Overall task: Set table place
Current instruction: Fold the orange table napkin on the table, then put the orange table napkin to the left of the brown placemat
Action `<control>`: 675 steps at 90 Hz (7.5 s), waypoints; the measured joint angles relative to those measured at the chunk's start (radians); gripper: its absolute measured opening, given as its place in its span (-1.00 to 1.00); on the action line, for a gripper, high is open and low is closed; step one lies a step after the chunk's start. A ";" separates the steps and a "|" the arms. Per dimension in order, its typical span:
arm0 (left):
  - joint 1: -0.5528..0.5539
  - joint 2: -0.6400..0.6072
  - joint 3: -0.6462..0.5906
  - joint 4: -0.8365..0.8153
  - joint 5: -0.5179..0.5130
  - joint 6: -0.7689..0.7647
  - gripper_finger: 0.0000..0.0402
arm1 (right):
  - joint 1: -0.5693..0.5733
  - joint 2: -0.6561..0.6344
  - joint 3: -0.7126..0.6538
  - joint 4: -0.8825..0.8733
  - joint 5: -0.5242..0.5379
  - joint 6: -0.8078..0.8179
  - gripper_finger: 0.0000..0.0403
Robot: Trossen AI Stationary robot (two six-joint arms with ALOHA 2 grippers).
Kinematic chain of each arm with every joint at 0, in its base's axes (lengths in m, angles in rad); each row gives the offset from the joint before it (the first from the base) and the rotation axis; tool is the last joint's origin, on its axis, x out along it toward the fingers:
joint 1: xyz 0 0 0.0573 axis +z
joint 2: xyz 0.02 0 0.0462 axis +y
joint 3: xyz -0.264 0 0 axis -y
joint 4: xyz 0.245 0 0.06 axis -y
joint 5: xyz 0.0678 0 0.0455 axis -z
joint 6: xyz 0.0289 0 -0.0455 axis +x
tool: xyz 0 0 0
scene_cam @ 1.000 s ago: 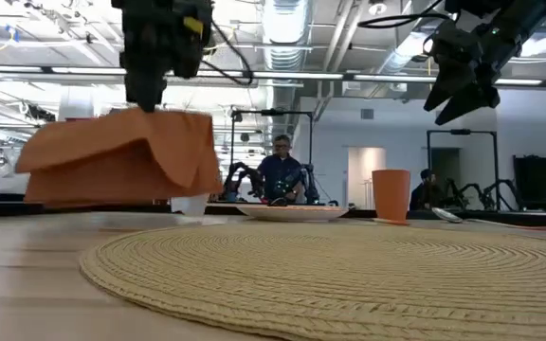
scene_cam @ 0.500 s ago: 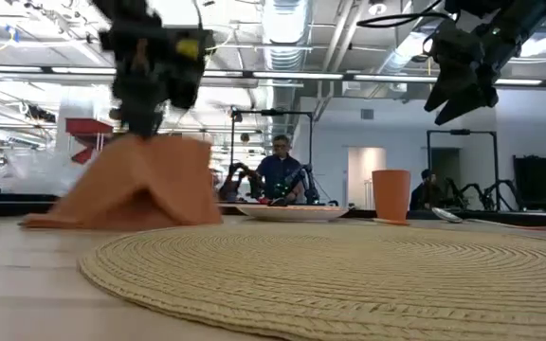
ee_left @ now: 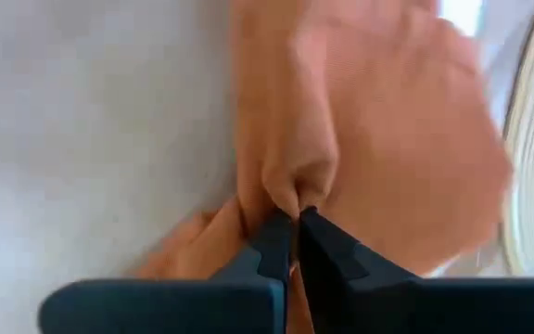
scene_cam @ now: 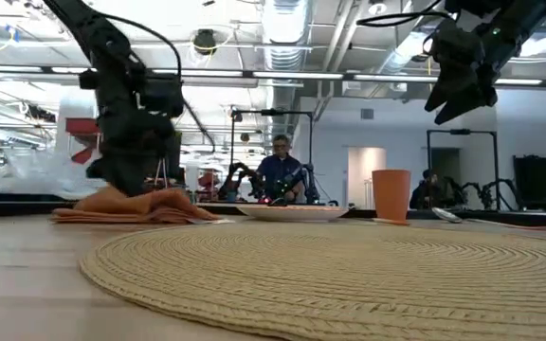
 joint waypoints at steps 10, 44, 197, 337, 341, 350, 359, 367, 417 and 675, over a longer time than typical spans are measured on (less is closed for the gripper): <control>0.024 0.000 0.058 -0.001 -0.074 0.084 -0.97 | 0.000 0.000 0.000 0.000 0.000 0.000 0.24; 0.148 0.000 0.142 -0.024 -0.304 0.272 -0.69 | 0.003 0.000 0.000 -0.001 -0.014 0.001 0.24; 0.296 -0.493 -0.259 -0.198 -0.204 -0.294 -0.33 | 0.003 0.000 0.000 -0.001 -0.034 -0.003 0.24; -0.148 -0.573 -0.139 -0.321 0.177 -0.655 -1.00 | 0.002 0.000 0.000 -0.001 -0.030 0.023 0.24; -0.154 -0.597 -0.099 -0.314 0.134 -0.680 -1.00 | 0.002 0.002 0.000 -0.001 -0.030 0.023 0.24; -0.156 -0.634 -0.014 -0.312 0.068 -0.722 -1.00 | 0.002 0.013 0.000 -0.001 -0.030 0.023 0.24; -0.156 -0.647 0.082 -0.297 0.037 -0.753 -1.00 | 0.002 0.031 0.000 -0.002 -0.029 0.023 0.24; -0.156 -0.635 0.172 -0.297 0.008 -0.757 -1.00 | 0.003 0.056 0.000 -0.002 -0.029 0.023 0.24; 0.185 -0.446 0.283 -0.298 -0.087 -0.364 -1.00 | 0.003 0.091 0.000 0.001 -0.057 -0.008 0.24; -0.898 -0.108 -0.208 -0.025 -0.190 -1.264 -1.00 | 0.003 0.088 0.000 0.036 -0.186 -0.017 -0.18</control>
